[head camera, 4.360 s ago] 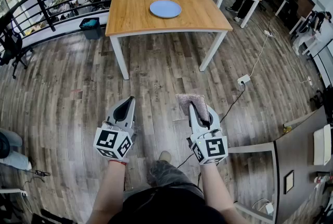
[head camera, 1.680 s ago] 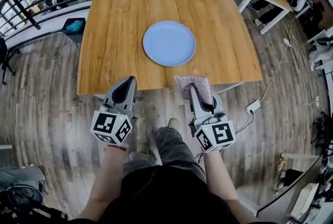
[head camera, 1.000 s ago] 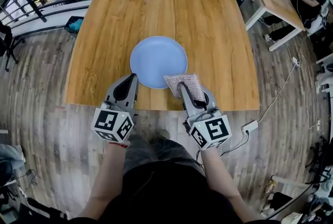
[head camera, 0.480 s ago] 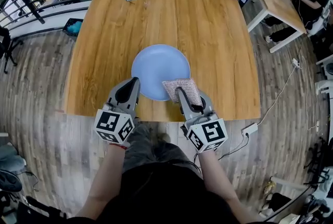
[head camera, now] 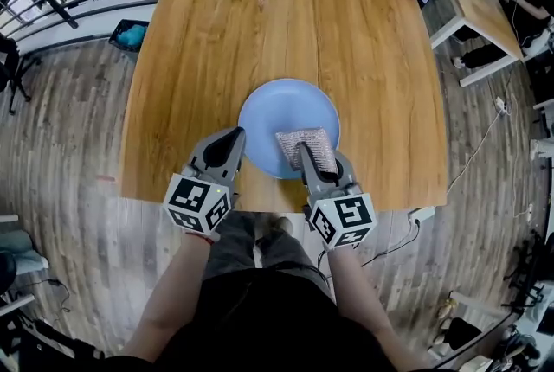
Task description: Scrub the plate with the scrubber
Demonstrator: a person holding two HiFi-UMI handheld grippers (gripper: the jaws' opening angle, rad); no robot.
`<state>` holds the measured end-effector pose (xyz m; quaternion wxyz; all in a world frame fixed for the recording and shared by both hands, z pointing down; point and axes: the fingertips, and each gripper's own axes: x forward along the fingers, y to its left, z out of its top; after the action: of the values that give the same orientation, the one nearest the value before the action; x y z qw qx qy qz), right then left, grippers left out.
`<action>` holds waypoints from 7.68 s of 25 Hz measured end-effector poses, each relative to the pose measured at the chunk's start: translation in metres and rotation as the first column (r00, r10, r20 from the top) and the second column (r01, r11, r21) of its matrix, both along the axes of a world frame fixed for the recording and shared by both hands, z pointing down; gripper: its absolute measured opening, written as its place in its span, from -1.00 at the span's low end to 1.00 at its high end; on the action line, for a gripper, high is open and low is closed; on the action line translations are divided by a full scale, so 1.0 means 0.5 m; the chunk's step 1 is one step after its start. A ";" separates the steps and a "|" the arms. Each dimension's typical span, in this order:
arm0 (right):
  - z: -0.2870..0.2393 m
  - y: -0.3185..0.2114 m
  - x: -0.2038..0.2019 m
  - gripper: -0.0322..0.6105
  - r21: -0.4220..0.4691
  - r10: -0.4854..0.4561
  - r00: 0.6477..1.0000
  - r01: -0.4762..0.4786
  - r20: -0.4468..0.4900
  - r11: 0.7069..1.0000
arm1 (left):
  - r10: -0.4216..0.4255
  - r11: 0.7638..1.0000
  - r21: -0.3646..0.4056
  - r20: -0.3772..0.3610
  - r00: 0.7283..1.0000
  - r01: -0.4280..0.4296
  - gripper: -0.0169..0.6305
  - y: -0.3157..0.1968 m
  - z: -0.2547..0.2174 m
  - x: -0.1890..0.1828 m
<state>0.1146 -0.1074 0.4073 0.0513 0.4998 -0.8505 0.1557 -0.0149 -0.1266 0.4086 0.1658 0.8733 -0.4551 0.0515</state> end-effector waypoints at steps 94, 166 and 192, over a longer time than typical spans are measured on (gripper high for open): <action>0.256 -0.044 0.031 -0.68 -0.622 -0.586 0.568 0.158 -0.578 0.767 | 0.071 0.950 -0.313 0.275 0.959 0.020 -0.96 -0.061 0.200 -0.017; 0.257 -0.177 0.080 -0.68 -0.452 -0.322 0.688 -0.010 -0.651 0.892 | 0.080 0.944 -0.331 0.237 0.968 0.003 -0.96 -0.061 0.201 -0.018; 0.262 -0.040 -0.074 -0.68 -0.631 -0.598 0.653 0.229 -0.465 0.741 | 0.083 0.943 -0.334 0.234 0.969 -0.001 -0.96 -0.064 0.198 -0.015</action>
<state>0.0774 -0.1276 0.5383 0.5071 0.2707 -0.7978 0.1818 -0.0223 -0.1585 0.5078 0.2515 0.8296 -0.4381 0.2379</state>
